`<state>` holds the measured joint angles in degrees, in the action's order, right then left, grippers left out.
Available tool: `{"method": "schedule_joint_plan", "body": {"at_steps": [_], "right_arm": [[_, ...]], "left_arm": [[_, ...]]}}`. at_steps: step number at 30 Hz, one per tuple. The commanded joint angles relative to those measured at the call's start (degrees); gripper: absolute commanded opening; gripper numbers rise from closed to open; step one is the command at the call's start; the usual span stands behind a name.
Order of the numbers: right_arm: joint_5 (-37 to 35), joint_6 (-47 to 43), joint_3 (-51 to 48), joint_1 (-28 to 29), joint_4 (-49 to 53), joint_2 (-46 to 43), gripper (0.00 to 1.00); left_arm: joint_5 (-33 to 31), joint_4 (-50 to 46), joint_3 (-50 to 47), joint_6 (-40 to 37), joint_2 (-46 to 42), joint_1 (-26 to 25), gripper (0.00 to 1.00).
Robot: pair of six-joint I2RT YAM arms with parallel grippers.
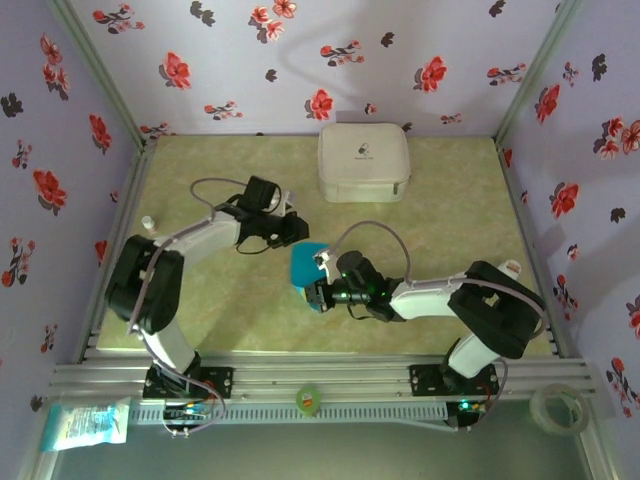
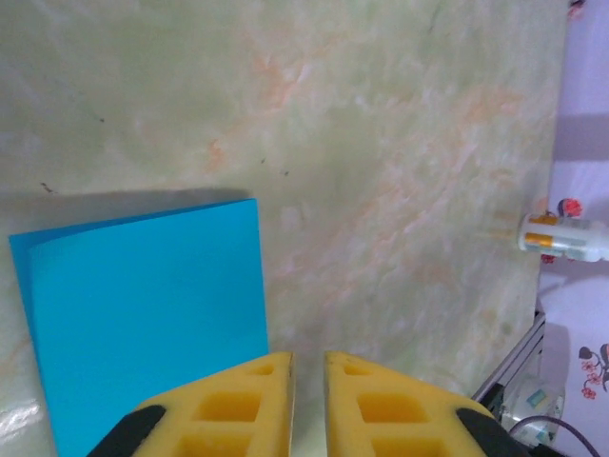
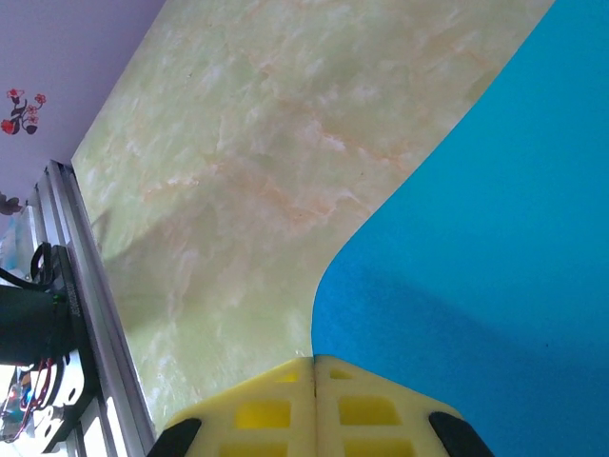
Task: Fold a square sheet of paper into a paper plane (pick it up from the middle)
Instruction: Third fold the triangle at the center of the table.
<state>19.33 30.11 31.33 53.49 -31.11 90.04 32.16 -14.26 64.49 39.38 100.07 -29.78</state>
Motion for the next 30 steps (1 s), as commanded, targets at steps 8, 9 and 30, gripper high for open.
{"method": "schedule_joint_plan", "body": {"at_steps": [8,9,30], "right_arm": [[-1.2,0.9,-0.6,-0.5,-2.3,1.5,0.0],[-1.6,0.8,-0.6,-0.4,-2.1,1.5,0.0],[-17.4,-7.7,4.4,-1.1,15.5,-0.1,0.0]], "left_arm": [[-2.1,-4.0,3.8,-4.2,11.5,-1.2,0.13],[-2.3,-3.0,3.0,-4.1,11.6,-1.2,0.13],[-3.9,-3.5,0.8,-4.8,14.4,-1.2,0.14]]}}
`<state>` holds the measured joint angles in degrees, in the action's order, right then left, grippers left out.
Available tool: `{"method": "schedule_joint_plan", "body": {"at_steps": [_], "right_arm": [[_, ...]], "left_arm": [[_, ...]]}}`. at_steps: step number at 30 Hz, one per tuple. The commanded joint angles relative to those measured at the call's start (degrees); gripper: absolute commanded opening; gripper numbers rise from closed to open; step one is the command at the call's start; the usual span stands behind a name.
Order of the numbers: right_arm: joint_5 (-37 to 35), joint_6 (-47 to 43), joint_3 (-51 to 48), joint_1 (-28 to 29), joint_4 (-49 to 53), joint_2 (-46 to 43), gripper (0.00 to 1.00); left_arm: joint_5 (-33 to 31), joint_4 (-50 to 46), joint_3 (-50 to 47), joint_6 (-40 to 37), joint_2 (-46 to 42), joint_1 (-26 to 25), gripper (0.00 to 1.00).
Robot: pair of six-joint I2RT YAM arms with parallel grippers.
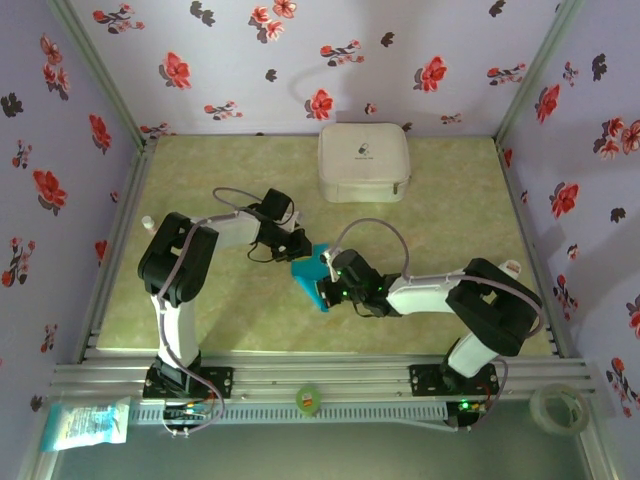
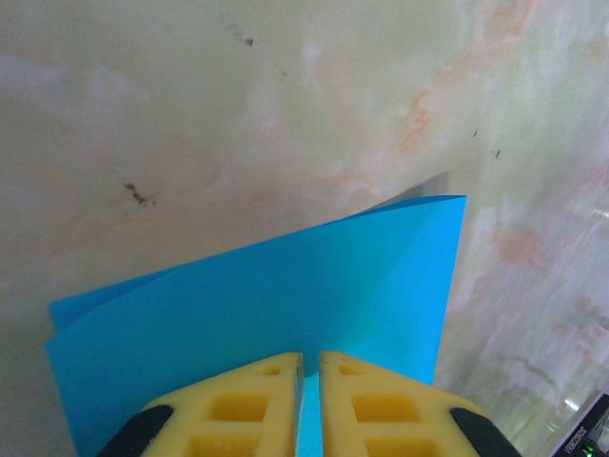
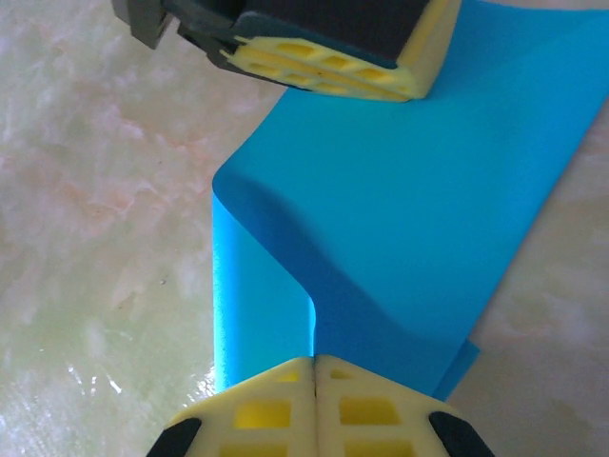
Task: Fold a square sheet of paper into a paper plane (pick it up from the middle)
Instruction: Third fold the triangle at the center of the table.
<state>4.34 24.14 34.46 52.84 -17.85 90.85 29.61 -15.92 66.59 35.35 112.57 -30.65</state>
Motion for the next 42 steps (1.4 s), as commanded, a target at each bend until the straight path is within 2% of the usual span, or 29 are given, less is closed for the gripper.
{"method": "schedule_joint_plan", "body": {"at_steps": [1,12,42], "right_arm": [[-2.9,-1.7,1.5,-0.4,2.8,-0.8,0.0],[-4.1,-1.7,4.7,-1.0,8.0,0.5,0.0],[-5.0,-0.5,7.8,-1.3,10.7,3.7,0.0]], "left_arm": [[-1.4,-1.8,-1.3,-0.7,1.9,-0.4,0.14],[-1.4,-2.7,-0.8,-1.4,1.9,-0.4,0.14],[-1.3,-2.2,-1.7,-0.9,1.7,-0.5,0.15]]}}
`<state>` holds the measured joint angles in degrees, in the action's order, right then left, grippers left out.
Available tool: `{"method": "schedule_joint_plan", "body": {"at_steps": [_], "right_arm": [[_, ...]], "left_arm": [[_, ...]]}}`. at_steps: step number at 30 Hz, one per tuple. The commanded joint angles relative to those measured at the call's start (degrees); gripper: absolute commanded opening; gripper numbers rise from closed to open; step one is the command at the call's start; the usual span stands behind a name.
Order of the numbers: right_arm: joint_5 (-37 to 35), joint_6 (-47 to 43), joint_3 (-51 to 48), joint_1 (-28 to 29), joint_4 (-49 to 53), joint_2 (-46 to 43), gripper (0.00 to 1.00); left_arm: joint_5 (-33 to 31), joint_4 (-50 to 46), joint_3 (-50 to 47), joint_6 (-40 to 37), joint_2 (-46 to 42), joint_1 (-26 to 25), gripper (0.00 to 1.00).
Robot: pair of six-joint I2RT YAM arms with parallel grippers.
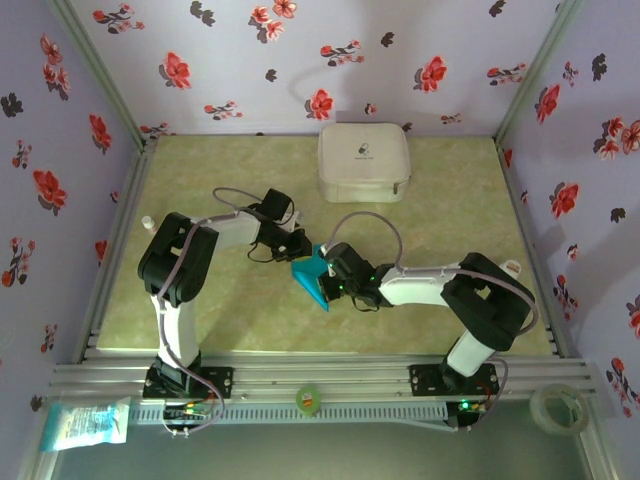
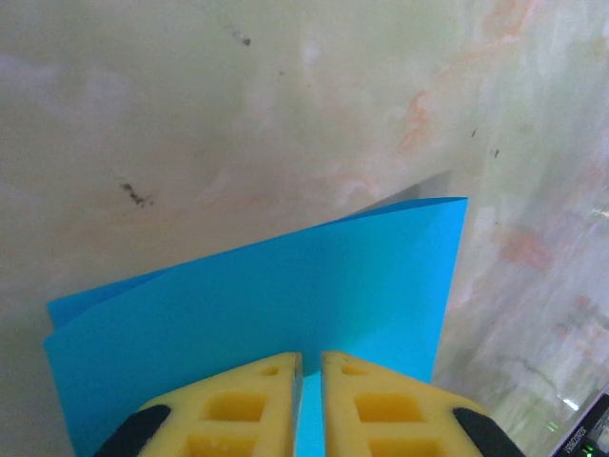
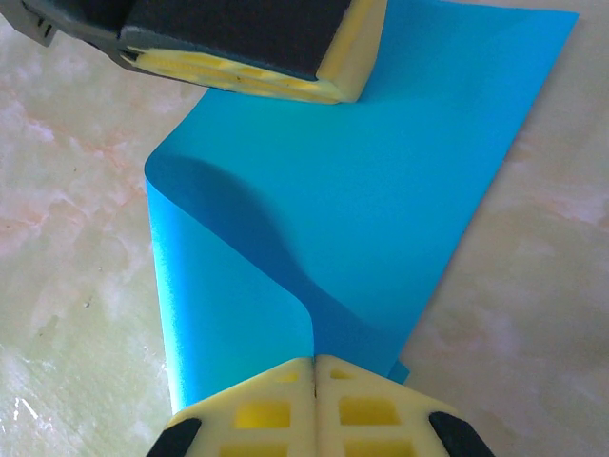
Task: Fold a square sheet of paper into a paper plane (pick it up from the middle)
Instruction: Third fold the triangle at the center of the table.
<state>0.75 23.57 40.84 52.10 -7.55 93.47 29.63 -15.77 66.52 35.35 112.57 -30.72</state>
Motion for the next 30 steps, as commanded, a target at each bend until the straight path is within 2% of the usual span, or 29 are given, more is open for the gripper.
{"method": "schedule_joint_plan", "body": {"at_steps": [1,30], "right_arm": [[-1.5,0.2,1.4,-0.6,0.4,1.2,0.0],[-0.1,-0.8,1.7,-1.1,0.3,1.2,0.0]], "left_arm": [[-1.4,-2.3,-1.7,-0.9,1.5,-0.5,0.15],[-1.3,-1.7,-1.9,-0.5,1.8,-0.6,0.15]]}}
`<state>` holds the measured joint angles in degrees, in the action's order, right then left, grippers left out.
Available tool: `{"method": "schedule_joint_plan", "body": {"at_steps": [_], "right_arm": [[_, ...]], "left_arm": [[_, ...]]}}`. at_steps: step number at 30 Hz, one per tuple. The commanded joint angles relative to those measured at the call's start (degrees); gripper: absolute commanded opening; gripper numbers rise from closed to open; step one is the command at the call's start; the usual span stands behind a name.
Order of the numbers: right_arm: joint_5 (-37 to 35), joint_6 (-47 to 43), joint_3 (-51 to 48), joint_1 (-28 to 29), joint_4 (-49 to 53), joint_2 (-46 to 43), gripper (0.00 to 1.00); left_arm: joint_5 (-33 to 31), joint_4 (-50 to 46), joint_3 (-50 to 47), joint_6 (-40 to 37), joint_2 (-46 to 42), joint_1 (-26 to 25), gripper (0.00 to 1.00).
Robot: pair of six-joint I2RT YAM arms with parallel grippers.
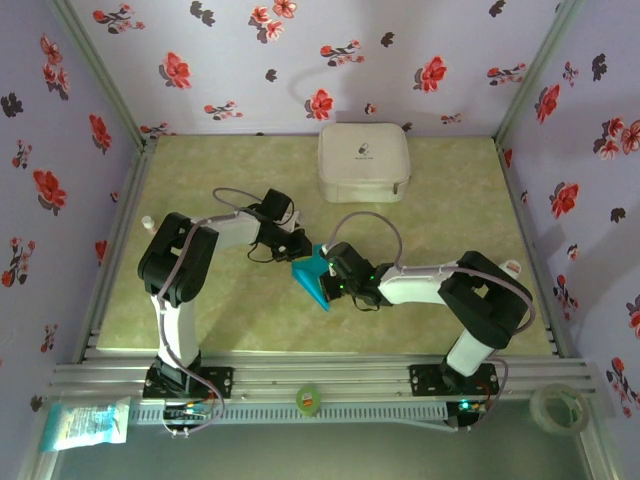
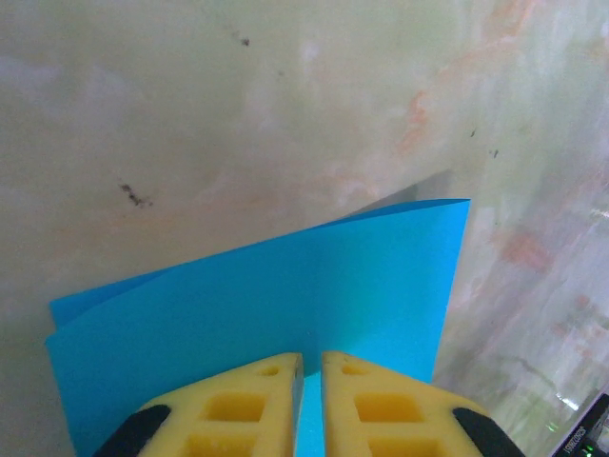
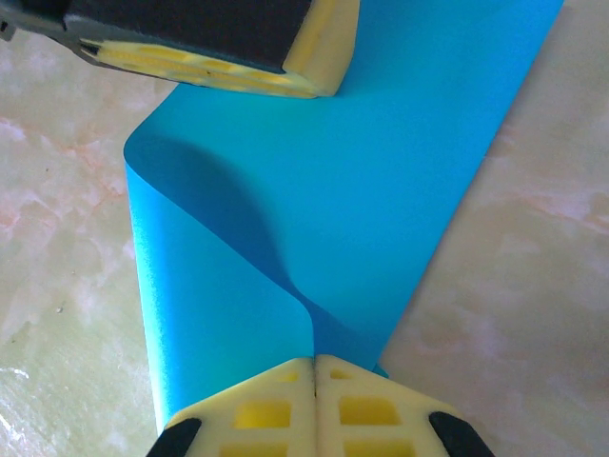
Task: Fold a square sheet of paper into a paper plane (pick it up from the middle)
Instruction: Third fold the triangle at the center of the table.
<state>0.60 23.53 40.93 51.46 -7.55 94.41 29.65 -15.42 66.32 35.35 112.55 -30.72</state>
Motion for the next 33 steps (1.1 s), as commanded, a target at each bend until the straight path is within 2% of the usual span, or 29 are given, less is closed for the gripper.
{"method": "schedule_joint_plan", "body": {"at_steps": [1,33], "right_arm": [[0.6,-0.9,1.7,-0.5,0.3,0.2,0.0],[0.0,-0.6,2.3,-0.5,3.0,1.2,0.0]], "left_arm": [[-1.3,-2.1,-1.7,-0.4,1.8,-0.6,0.15],[-1.3,-2.7,-1.0,-0.8,1.9,-0.7,0.15]]}}
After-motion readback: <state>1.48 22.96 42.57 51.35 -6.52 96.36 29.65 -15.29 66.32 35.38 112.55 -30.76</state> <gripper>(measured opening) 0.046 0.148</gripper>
